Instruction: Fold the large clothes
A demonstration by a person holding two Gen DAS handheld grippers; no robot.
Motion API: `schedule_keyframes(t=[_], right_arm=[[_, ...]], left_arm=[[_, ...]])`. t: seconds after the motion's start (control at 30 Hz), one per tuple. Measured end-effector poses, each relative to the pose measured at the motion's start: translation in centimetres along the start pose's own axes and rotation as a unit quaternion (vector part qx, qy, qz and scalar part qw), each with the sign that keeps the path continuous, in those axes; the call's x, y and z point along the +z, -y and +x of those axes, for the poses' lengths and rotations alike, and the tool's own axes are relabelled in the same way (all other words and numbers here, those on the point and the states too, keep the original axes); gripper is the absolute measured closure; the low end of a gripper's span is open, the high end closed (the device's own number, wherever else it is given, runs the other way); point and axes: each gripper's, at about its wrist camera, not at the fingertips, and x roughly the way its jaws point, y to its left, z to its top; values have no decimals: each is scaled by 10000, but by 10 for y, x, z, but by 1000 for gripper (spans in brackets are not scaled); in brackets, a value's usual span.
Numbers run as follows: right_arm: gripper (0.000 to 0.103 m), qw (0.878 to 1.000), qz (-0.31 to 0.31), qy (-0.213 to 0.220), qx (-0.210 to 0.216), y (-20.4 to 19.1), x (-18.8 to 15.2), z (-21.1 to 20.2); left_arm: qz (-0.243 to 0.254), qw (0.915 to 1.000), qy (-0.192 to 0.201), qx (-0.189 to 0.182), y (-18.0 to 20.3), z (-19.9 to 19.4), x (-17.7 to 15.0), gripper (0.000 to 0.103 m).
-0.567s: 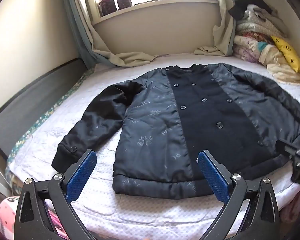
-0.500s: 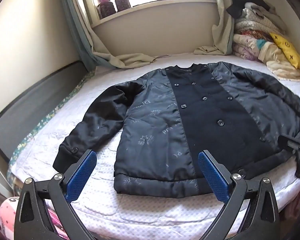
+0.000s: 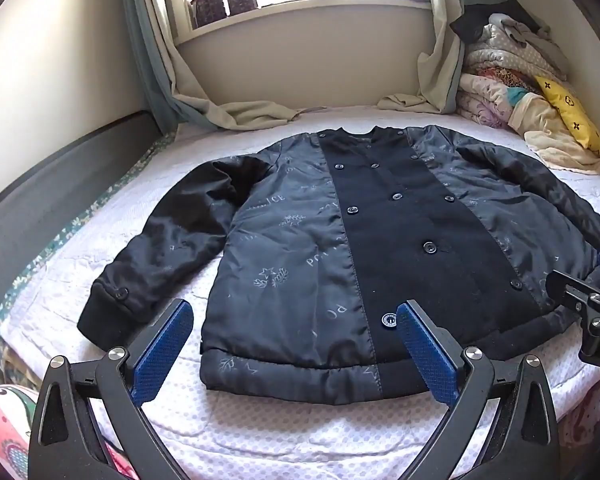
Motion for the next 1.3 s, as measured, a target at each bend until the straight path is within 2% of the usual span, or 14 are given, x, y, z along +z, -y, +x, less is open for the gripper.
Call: schedule_keyframes(t=[0.33, 0.9, 1.07, 1.17, 1.3], right_arm=[[0, 10000, -49, -20, -23, -1, 0, 6], [0, 9999, -86, 27, -57, -4, -1, 7], [0, 9999, -68, -32, -72, -1, 3, -4], [0, 9998, -97, -22, -179, -4, 15, -24], [0, 9997, -94, -46, -217, -4, 36, -40]], left_arm=[[-244, 9997, -41, 44, -4, 1, 1, 0], [-205, 9997, -27, 98, -8, 0, 2, 0], [-174, 9996, 44, 205, -14, -24, 12, 0], [-209, 9992, 255, 230, -20, -51, 26, 0], [-327, 9984, 448, 110, -24, -68, 47, 0]])
